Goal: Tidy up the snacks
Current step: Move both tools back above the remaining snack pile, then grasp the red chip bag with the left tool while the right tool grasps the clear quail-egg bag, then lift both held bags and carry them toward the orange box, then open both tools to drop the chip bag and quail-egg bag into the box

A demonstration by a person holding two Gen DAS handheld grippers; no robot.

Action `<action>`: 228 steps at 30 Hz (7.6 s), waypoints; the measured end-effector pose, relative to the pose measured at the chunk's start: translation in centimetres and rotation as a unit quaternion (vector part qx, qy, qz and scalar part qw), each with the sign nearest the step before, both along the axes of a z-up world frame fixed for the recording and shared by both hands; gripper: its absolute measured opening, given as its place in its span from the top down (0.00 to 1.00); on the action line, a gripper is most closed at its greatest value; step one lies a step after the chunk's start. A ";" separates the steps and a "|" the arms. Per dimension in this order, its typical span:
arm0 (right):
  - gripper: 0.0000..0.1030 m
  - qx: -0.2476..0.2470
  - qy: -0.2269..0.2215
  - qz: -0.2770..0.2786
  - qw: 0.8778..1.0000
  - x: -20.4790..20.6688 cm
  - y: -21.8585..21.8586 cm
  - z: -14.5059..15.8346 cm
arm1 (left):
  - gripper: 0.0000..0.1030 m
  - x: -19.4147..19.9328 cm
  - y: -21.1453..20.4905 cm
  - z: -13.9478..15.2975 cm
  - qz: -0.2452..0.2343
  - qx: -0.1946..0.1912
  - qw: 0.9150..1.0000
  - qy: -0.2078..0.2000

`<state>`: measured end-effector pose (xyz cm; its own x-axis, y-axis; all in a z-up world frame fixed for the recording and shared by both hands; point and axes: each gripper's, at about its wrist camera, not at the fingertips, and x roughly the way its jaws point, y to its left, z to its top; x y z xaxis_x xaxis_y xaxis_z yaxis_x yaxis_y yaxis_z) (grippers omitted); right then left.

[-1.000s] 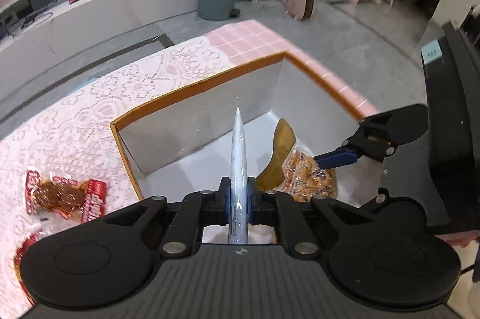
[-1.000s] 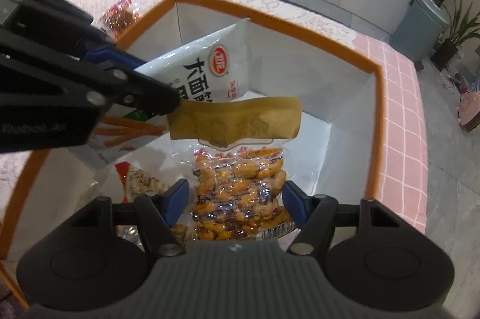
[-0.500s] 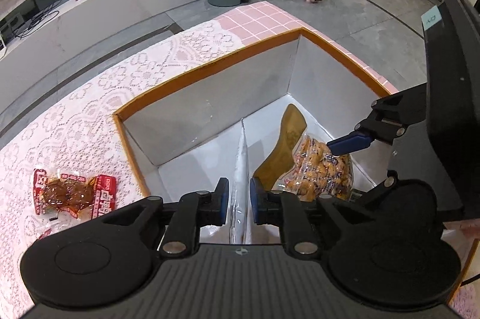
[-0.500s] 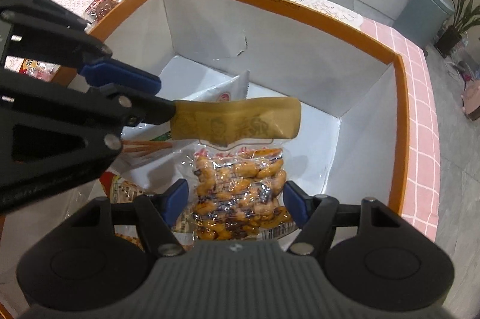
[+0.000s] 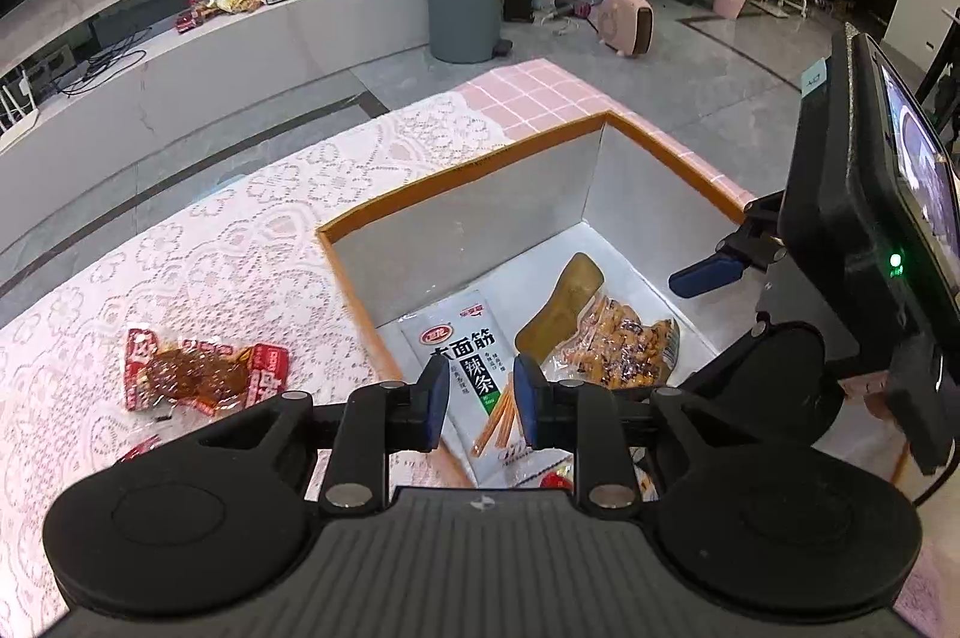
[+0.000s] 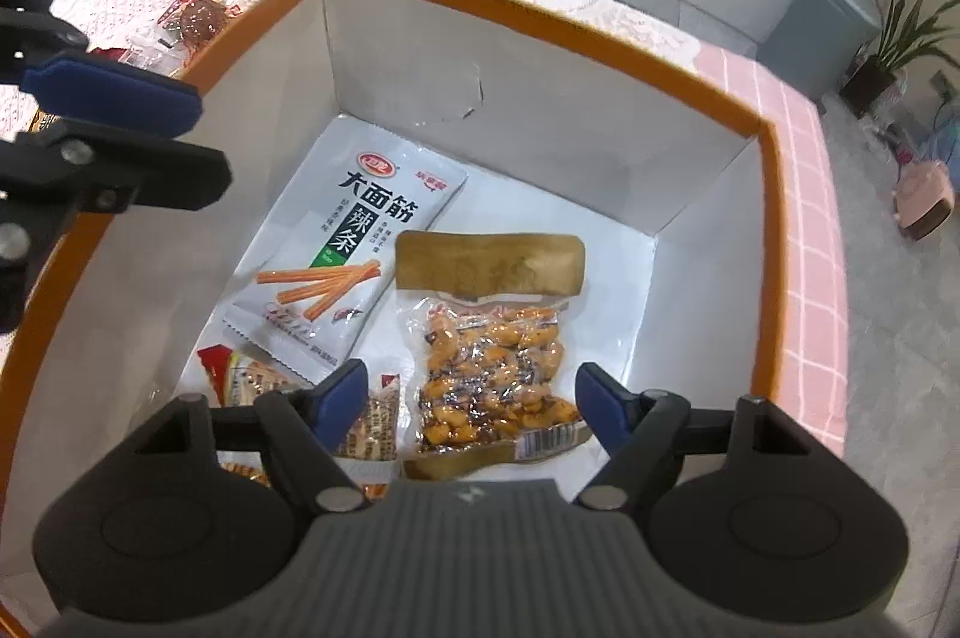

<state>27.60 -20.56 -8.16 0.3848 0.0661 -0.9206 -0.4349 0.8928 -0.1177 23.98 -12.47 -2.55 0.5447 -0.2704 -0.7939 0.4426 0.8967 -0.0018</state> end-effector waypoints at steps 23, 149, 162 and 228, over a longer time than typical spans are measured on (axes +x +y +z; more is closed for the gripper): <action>0.23 0.119 -0.161 -0.039 0.979 -13.5 5.5 8.0 | 0.72 -11.9 11.0 3.2 0.092 -0.007 0.987 -0.135; 0.51 0.254 -0.079 -0.114 0.957 -2.7 19.2 -6.2 | 0.73 -2.2 26.5 -8.5 0.310 -0.233 0.921 0.037; 0.51 0.267 -0.079 -0.107 0.955 -6.8 18.0 -3.4 | 0.78 -6.3 26.4 -5.7 0.305 -0.220 0.927 0.019; 0.51 0.100 -0.068 -0.119 0.985 0.5 -2.9 -1.1 | 0.78 4.4 0.6 -2.6 0.043 -0.094 0.995 0.017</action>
<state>28.11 -23.42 -9.29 0.5311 0.1343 -0.8366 -0.2028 0.9788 0.0284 28.42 -11.88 -5.19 0.5458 -0.3696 -0.7520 0.3618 0.9134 -0.1864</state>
